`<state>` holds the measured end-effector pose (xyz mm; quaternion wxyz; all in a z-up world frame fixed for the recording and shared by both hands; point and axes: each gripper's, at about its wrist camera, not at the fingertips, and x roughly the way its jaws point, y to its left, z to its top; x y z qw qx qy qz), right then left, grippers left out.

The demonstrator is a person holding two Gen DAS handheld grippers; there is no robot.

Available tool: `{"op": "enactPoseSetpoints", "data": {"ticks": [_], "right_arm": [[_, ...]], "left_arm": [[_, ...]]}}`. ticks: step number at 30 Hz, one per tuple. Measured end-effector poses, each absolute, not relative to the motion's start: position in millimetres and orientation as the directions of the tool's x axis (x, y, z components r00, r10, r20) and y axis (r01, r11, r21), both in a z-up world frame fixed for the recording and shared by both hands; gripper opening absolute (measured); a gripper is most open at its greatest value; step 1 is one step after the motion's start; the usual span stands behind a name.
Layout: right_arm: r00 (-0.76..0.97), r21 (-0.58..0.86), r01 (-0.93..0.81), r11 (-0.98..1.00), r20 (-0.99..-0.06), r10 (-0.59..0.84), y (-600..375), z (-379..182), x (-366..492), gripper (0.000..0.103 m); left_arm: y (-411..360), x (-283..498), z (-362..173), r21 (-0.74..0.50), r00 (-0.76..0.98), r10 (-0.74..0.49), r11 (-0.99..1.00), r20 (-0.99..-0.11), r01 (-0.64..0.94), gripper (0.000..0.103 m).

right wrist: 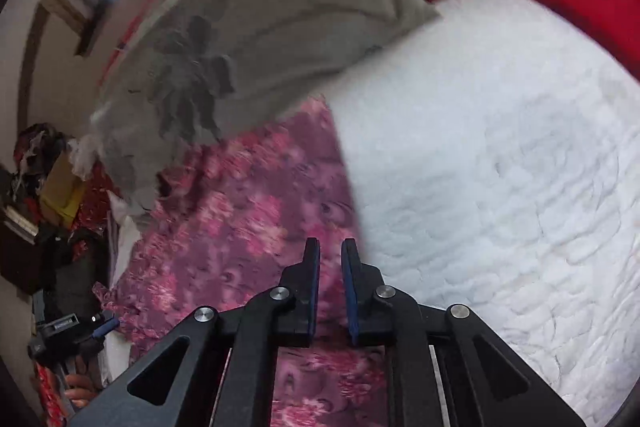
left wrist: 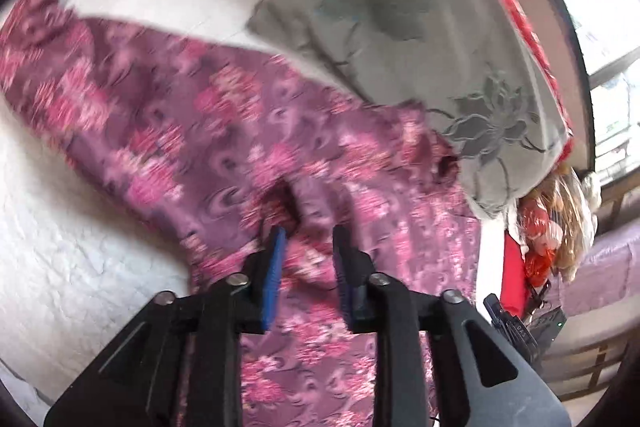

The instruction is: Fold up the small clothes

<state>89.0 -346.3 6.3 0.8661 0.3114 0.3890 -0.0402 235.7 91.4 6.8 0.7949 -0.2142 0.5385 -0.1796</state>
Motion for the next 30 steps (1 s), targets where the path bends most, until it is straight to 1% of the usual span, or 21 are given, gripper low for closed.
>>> {"op": "enactPoseSetpoints", "data": {"ticks": [2,6,7,9,10,12,13,14,15,17,19,20,21,22,23,25,28,30], "right_arm": [[0.697,0.491,0.275,0.827,-0.694,0.181,-330.5,16.5,93.2,0.014],[0.656,0.457,0.207,0.865,-0.721,0.223,-286.9,16.1,109.0,0.014],[0.646,0.456,0.185,0.870,-0.724,0.242,-270.5,14.9,115.3,0.014],[0.632,0.460,0.150,0.875,-0.725,0.273,-247.8,14.7,124.5,0.015],[0.624,0.459,0.123,0.880,-0.725,0.291,-231.2,14.7,129.8,0.015],[0.616,0.457,0.083,0.886,-0.722,0.315,-204.2,14.8,144.1,0.020],[0.608,0.450,0.056,0.891,-0.723,0.328,-185.3,13.9,154.6,0.025],[0.602,0.447,0.037,0.894,-0.724,0.337,-171.7,13.0,162.1,0.026],[0.599,0.446,0.019,0.895,-0.722,0.347,-158.6,11.8,168.9,0.026],[0.597,0.444,-0.028,0.895,-0.711,0.371,-127.6,7.9,182.5,0.026],[0.593,0.427,-0.062,0.902,-0.711,0.378,-104.1,0.9,190.1,0.029],[0.579,0.414,-0.071,0.908,-0.724,0.375,-93.7,-7.6,193.6,0.033],[0.561,0.396,-0.074,0.915,-0.742,0.367,-83.7,-19.2,196.3,0.033],[0.573,0.376,-0.078,0.923,-0.741,0.350,-80.9,-23.5,193.6,0.033],[0.630,0.351,-0.101,0.931,-0.702,0.332,-78.3,-26.1,185.9,0.034],[0.675,0.328,-0.120,0.937,-0.665,0.320,-76.9,-31.8,176.9,0.034],[0.676,0.352,-0.120,0.928,-0.656,0.336,-81.0,-32.3,177.4,0.034],[0.678,0.363,-0.122,0.924,-0.650,0.345,-83.7,-32.4,176.9,0.034]], "left_arm": [[70.6,238.4,2.5,-0.480,0.359,-0.479,0.872,-0.801,0.094,0.040],[41.4,251.3,-41.3,-0.338,0.275,-0.356,0.934,-0.893,0.111,0.040],[41.6,251.5,-45.7,-0.337,0.275,-0.356,0.934,-0.893,0.115,0.040],[51.4,250.3,-36.9,-0.384,0.286,-0.400,0.917,-0.871,0.113,0.040],[60.3,250.6,-30.6,-0.408,0.292,-0.421,0.906,-0.858,0.107,0.040],[84.0,253.9,-13.1,-0.442,0.327,-0.449,0.891,-0.832,0.101,0.040],[97.9,257.1,-3.2,-0.444,0.349,-0.448,0.891,-0.823,0.097,0.040],[114.8,262.0,4.7,-0.440,0.371,-0.439,0.894,-0.818,0.088,0.042],[137.8,265.5,12.8,-0.428,0.396,-0.420,0.901,-0.816,0.073,0.048],[177.9,277.3,24.9,-0.385,0.445,-0.352,0.923,-0.823,0.018,0.056],[218.2,290.2,32.9,-0.318,0.486,-0.255,0.947,-0.836,-0.051,0.056],[241.8,298.5,35.1,-0.284,0.500,-0.203,0.955,-0.842,-0.090,0.056],[264.3,305.7,34.4,-0.255,0.505,-0.159,0.958,-0.849,-0.127,0.056],[281.5,312.4,31.9,-0.237,0.500,-0.128,0.958,-0.856,-0.160,0.057],[301.0,320.9,27.0,-0.225,0.487,-0.107,0.955,-0.867,-0.191,0.057],[329.7,335.5,15.3,-0.208,0.451,-0.078,0.947,-0.889,-0.245,0.057],[344.1,354.1,0.4,-0.219,0.433,-0.079,0.933,-0.898,-0.285,0.057],[341.4,365.1,-9.0,-0.257,0.434,-0.120,0.928,-0.893,-0.271,0.058]]}}
